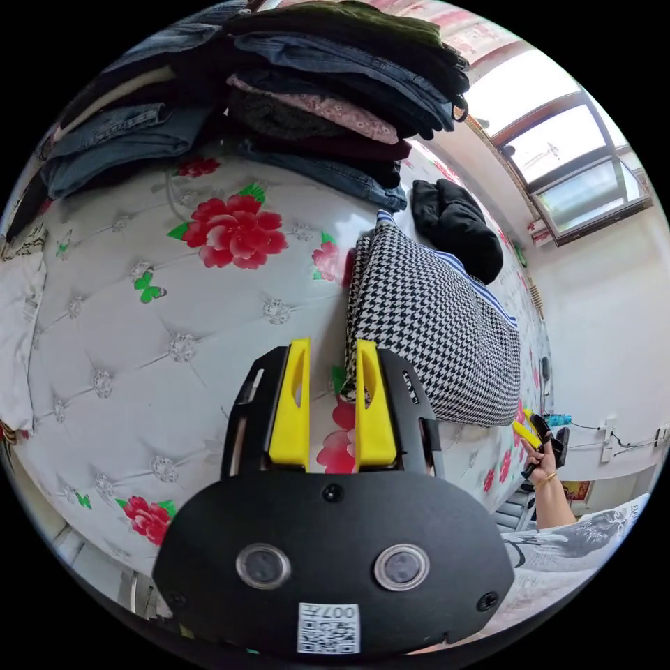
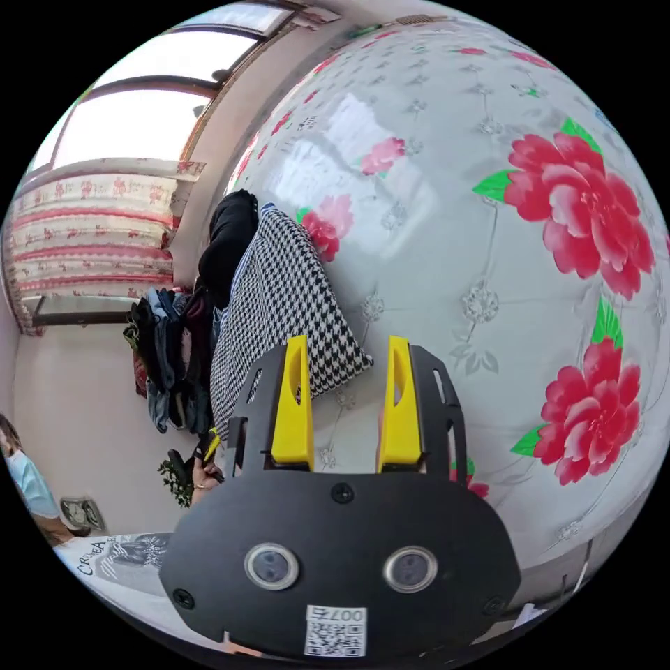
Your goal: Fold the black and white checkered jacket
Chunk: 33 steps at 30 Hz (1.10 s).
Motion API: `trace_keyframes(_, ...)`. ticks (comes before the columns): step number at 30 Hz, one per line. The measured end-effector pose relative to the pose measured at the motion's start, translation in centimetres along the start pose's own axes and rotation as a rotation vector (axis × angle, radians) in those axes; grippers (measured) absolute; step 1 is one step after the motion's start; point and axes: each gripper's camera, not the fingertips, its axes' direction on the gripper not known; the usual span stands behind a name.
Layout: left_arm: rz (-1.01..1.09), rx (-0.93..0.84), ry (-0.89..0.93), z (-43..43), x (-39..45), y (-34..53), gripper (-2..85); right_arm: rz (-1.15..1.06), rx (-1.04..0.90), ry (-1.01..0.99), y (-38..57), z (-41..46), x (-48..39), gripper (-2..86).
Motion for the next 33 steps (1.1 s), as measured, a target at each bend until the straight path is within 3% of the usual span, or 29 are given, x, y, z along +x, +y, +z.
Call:
trace_keyframes(2,0.025,0.046,-0.035,-1.3,2.2,0.8,8.6,0.062,-0.022,-0.061,0.5,0.7,2.0,11.8)
trace_keyframes(6,0.280,0.102,-0.033,-1.4,13.1,0.6,7.9,0.088,-0.041,-0.077,-0.2,2.9,2.4,11.5)
trace_keyframes(10,0.431,-0.017,0.129,5.9,22.6,1.0,6.9,0.115,-0.021,-0.188,-0.4,4.1,2.8,10.1)
trace_keyframes(12,0.494,-0.086,0.090,10.2,25.6,1.9,4.8,0.114,0.000,-0.217,0.1,3.5,3.2,9.4)
trace_keyframes(15,0.570,-0.199,-0.130,18.6,26.7,4.2,1.0,0.085,0.031,-0.264,1.2,2.3,3.8,8.4)
trace_keyframes(16,0.547,-0.118,-0.099,18.5,25.9,4.8,0.1,0.089,0.038,-0.283,1.7,1.9,4.1,8.0)
trace_keyframes(21,0.477,-0.176,-0.063,17.8,26.2,3.7,-0.7,0.053,0.120,-0.325,3.1,-0.1,2.4,5.9)
trace_keyframes(25,0.519,-0.018,-0.017,13.0,26.0,5.4,-0.9,-0.178,0.118,-0.260,3.3,-1.0,-4.7,3.8)
trace_keyframes(26,0.524,-0.044,-0.023,13.4,26.1,5.6,-0.9,-0.258,0.112,-0.223,3.6,-0.9,-7.3,3.3)
trace_keyframes(28,0.536,-0.273,-0.101,18.9,26.7,6.1,-1.0,-0.383,0.103,-0.201,4.5,-0.4,-11.4,2.6)
trace_keyframes(33,0.512,-0.177,-0.078,18.2,25.5,6.9,-1.0,-0.801,0.029,-0.212,9.7,3.3,-25.1,1.8)
